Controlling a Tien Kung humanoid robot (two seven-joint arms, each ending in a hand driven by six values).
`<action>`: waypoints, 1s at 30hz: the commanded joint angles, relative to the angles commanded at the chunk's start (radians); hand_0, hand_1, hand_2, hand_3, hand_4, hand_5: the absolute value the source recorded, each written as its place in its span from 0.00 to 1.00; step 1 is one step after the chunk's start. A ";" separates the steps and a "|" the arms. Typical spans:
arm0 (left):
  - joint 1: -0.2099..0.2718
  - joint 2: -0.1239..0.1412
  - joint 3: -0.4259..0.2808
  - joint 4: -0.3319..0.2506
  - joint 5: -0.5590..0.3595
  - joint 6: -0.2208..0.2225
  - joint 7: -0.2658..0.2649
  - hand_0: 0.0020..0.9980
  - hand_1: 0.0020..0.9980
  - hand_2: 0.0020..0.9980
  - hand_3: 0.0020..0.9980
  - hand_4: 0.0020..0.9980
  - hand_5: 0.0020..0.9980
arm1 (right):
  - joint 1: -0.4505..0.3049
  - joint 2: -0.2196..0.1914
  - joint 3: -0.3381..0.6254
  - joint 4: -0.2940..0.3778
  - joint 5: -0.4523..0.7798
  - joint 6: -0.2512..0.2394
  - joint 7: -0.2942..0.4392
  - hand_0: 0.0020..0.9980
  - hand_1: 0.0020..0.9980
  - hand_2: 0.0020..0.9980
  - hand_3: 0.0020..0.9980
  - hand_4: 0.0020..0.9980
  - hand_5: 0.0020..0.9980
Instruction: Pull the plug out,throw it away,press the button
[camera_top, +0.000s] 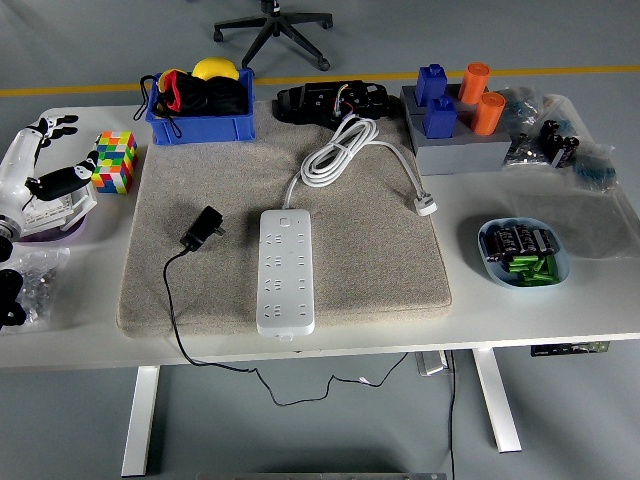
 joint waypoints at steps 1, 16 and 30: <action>0.000 0.001 0.003 0.000 -0.001 0.000 0.000 0.87 0.87 0.81 0.84 0.64 0.23 | 0.000 0.001 -0.001 0.000 0.000 0.000 0.000 0.74 0.66 0.64 0.61 0.66 0.48; 0.014 0.002 0.002 -0.018 0.000 -0.001 -0.007 0.87 0.87 0.80 0.83 0.64 0.23 | -0.009 0.003 0.009 0.000 -0.007 -0.004 0.001 0.74 0.66 0.65 0.61 0.66 0.48; 0.027 -0.003 -0.003 -0.026 0.007 -0.008 0.004 0.87 0.87 0.80 0.83 0.64 0.23 | -0.014 0.008 0.026 0.000 -0.012 -0.006 0.004 0.74 0.66 0.65 0.61 0.66 0.48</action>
